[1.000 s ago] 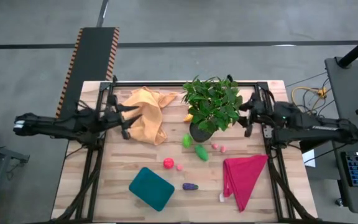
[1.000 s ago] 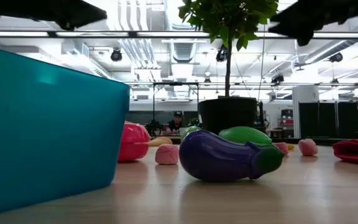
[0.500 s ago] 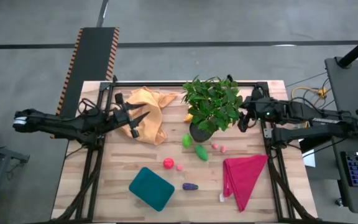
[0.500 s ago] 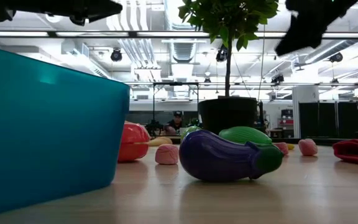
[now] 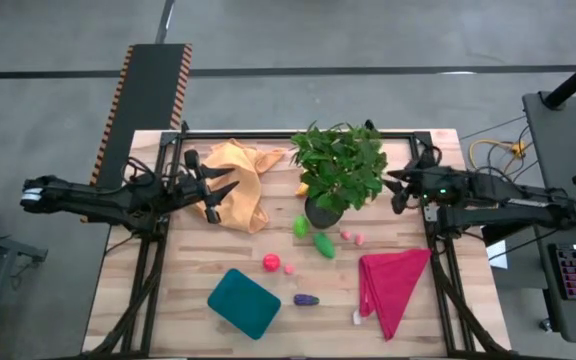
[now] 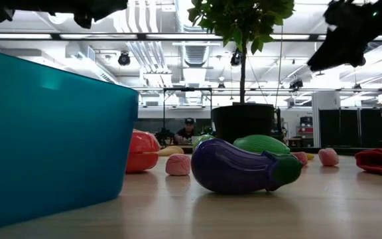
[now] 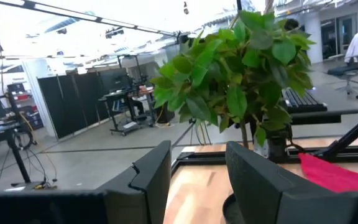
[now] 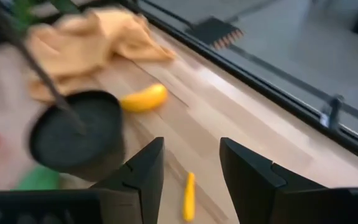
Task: Pick and placing Produce into tupperware
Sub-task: Put the yellow corn into the blue bin
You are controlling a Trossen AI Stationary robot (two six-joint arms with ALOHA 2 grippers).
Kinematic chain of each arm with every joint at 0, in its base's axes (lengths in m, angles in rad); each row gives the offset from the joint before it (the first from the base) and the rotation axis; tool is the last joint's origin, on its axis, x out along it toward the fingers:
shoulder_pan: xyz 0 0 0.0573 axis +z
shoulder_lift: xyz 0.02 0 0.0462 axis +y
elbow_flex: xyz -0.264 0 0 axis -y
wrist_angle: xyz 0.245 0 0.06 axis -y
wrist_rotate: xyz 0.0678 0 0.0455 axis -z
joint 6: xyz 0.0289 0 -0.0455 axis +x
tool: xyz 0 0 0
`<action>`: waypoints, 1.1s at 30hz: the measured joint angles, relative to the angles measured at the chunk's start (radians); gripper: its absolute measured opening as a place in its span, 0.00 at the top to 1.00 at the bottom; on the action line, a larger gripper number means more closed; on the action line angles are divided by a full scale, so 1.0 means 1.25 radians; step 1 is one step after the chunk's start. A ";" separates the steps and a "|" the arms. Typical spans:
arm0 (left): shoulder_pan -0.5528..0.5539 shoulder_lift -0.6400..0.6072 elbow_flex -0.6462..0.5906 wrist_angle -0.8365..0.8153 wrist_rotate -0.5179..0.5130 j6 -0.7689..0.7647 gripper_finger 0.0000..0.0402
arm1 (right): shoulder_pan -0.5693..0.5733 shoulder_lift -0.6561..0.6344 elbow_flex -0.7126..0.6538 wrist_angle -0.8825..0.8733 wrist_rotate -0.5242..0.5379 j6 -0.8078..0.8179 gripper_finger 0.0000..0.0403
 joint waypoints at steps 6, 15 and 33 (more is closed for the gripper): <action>0.000 -0.004 0.000 0.004 -0.004 -0.005 0.65 | 0.005 -0.118 -0.021 0.025 -0.051 -0.015 0.64; 0.000 -0.010 -0.001 -0.002 -0.006 -0.021 0.65 | 0.010 -0.162 -0.151 0.102 -0.062 0.079 0.64; 0.000 -0.016 -0.005 -0.010 -0.006 -0.020 0.65 | 0.010 -0.060 -0.279 0.164 0.031 0.145 0.64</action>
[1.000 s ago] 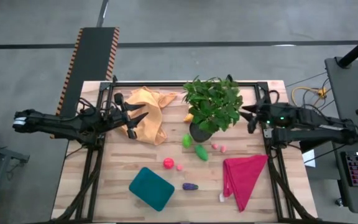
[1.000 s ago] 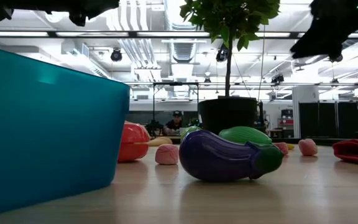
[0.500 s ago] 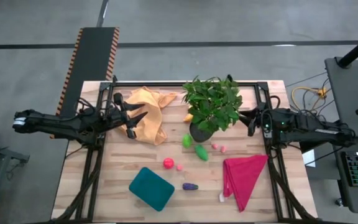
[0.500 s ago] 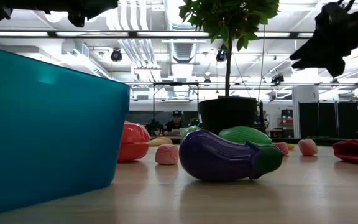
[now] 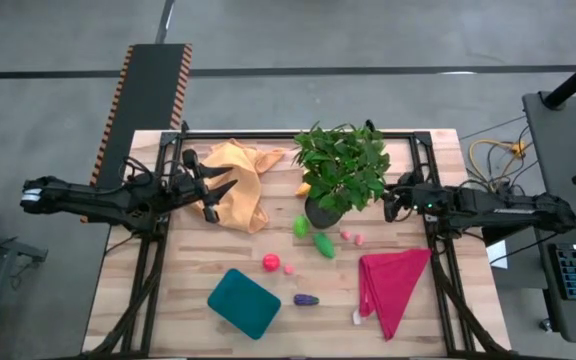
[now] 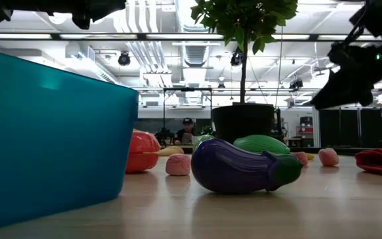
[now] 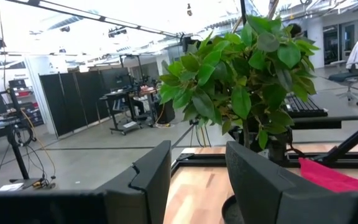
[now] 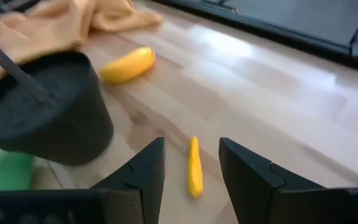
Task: Pick and placing Produce into tupperware
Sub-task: Put the yellow corn into the blue bin
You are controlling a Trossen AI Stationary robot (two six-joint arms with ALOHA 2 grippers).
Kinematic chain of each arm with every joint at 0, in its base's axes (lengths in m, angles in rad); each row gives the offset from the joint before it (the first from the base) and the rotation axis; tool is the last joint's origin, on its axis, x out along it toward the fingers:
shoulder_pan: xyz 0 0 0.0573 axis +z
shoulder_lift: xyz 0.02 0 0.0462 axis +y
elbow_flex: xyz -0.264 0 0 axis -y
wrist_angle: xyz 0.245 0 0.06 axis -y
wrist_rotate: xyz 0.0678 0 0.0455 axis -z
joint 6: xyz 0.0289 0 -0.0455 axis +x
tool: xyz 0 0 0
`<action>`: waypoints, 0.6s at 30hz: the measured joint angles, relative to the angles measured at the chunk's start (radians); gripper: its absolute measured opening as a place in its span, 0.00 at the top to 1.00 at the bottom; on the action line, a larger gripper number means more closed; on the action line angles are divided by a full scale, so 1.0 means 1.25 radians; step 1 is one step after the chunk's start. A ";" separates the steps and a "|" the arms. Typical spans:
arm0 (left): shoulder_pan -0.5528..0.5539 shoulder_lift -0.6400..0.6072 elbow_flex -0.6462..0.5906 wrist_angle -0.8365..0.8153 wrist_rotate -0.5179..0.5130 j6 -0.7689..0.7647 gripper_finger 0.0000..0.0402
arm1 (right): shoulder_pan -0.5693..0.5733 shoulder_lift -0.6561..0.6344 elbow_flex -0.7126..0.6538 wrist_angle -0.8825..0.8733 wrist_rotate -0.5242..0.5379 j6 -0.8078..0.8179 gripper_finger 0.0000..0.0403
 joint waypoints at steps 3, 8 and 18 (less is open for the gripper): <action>0.000 0.001 -0.005 0.000 0.000 0.000 0.65 | 0.000 0.012 -0.030 0.057 0.001 -0.001 0.64; 0.000 0.001 -0.009 -0.002 0.000 0.000 0.65 | 0.000 0.048 -0.081 0.118 0.000 -0.008 0.64; 0.000 0.016 -0.009 0.000 0.000 0.000 0.65 | 0.000 0.177 -0.147 0.293 -0.007 -0.042 0.63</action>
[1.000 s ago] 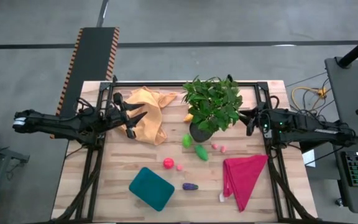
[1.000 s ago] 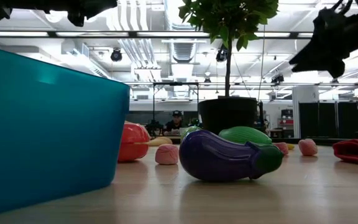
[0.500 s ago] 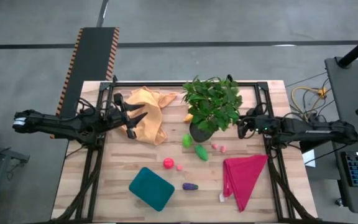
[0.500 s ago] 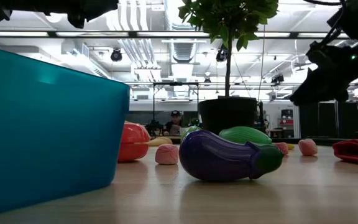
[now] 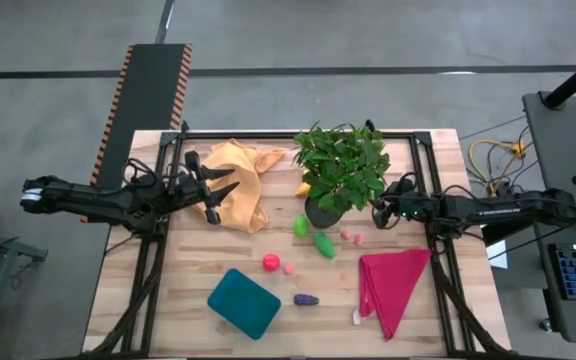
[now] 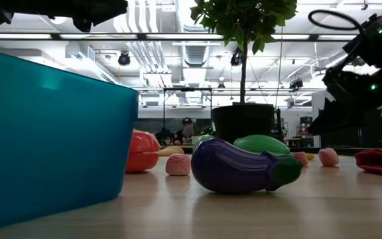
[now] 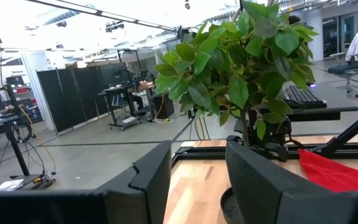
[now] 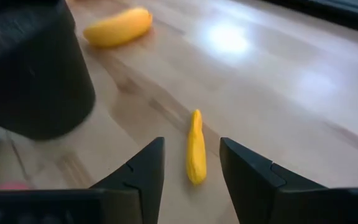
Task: Pick and placing Produce into tupperware
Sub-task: Put the yellow corn into the blue bin
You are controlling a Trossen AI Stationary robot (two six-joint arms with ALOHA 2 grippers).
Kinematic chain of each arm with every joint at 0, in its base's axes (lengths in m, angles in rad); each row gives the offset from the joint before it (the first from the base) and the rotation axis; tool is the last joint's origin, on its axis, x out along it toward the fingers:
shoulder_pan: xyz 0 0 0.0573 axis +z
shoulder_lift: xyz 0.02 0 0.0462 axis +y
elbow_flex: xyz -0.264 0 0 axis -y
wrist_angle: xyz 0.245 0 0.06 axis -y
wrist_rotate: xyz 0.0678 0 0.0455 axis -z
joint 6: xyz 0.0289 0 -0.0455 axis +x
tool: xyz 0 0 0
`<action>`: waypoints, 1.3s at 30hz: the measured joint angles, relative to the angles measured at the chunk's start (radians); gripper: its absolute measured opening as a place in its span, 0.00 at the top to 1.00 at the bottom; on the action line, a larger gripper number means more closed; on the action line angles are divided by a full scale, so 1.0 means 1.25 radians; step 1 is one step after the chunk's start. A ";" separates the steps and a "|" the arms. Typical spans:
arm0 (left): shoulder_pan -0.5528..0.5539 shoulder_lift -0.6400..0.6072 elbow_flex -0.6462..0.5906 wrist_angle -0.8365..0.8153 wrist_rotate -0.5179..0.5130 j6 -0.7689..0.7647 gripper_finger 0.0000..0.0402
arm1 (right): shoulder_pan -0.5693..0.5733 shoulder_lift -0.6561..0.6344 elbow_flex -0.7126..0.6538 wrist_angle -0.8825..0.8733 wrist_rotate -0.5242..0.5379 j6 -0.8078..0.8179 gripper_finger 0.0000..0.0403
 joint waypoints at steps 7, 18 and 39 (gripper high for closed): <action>0.000 0.021 0.000 -0.001 0.000 0.000 0.65 | 0.000 0.098 -0.008 0.075 -0.005 -0.002 0.51; 0.000 0.056 0.000 0.002 0.000 -0.001 0.65 | -0.002 0.271 -0.008 0.174 0.022 -0.010 0.46; 0.000 0.060 -0.009 0.000 0.000 0.000 0.65 | -0.007 0.568 -0.005 0.467 0.061 -0.052 0.46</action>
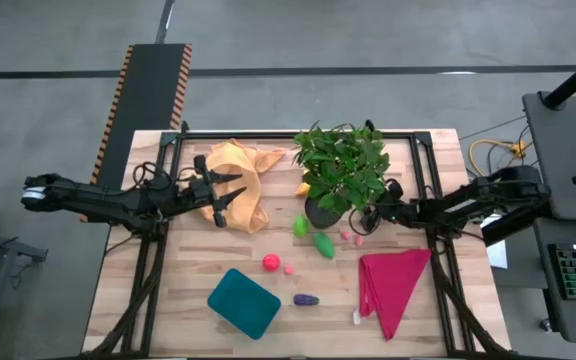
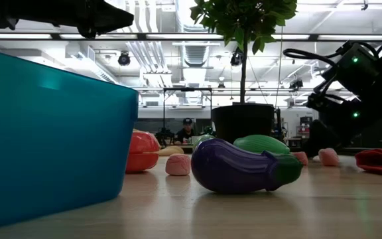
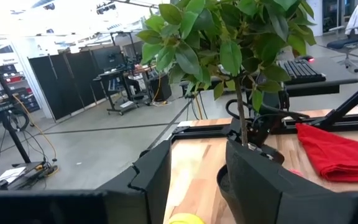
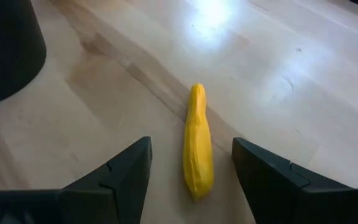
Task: Pick and placing Produce into tupperware
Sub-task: Put the yellow corn into the blue bin
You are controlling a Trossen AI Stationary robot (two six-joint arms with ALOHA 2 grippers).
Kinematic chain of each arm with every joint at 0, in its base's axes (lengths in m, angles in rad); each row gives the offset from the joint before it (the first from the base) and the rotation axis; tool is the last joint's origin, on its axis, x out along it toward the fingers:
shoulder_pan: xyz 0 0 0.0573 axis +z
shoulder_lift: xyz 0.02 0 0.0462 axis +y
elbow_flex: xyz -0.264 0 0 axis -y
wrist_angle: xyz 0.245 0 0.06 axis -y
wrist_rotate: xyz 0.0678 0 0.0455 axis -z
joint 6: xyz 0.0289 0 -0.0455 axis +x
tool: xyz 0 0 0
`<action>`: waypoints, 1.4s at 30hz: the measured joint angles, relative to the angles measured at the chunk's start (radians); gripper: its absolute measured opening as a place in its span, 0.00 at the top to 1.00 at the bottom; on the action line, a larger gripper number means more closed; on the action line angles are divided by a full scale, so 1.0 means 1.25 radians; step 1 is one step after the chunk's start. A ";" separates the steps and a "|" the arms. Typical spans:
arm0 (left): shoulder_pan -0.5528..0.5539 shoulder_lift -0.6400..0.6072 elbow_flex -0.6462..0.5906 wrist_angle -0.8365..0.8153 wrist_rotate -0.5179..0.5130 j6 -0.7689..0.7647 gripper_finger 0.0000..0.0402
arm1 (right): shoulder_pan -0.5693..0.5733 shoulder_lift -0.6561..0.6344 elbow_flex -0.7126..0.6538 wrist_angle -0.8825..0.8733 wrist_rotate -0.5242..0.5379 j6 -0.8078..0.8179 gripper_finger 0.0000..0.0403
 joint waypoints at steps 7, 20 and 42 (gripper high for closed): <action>0.000 -0.002 -0.003 -0.002 0.000 0.000 0.65 | -0.009 0.015 0.001 0.001 -0.006 0.000 0.53; 0.000 -0.002 -0.003 0.000 0.000 0.000 0.65 | -0.010 0.015 0.001 -0.004 -0.012 -0.004 0.88; 0.000 -0.003 -0.003 0.000 0.000 -0.001 0.65 | 0.057 -0.205 -0.004 -0.057 -0.052 0.038 0.98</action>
